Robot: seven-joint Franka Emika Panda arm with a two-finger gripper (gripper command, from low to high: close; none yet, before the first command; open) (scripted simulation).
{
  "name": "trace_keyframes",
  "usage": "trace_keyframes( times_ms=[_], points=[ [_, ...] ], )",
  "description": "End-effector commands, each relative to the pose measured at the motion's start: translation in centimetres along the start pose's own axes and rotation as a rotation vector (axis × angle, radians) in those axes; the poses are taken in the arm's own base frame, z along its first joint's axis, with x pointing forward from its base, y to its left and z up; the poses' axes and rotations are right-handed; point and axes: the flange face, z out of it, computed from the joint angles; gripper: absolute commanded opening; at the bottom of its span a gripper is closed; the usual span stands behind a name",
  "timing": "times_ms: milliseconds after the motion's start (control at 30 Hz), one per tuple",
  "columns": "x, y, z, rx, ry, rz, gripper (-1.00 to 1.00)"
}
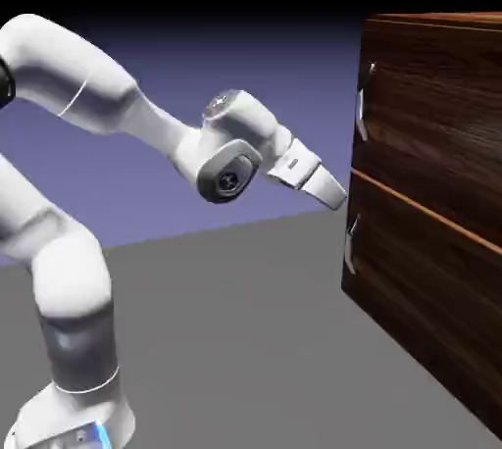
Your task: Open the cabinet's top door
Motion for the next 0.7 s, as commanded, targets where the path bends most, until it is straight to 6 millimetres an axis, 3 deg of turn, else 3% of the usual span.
trace_keyframes(
  times_ms=[0, 333, 667],
  points=[
    [0.6, -0.3, -0.5, 0.009, 0.017, 0.010, 0.00],
    [5.2, -3.2, -6.0, 0.109, 0.174, 0.085, 0.00],
    [6.6, -6.5, -10.4, 0.217, 0.309, 0.117, 0.00]
  ],
)
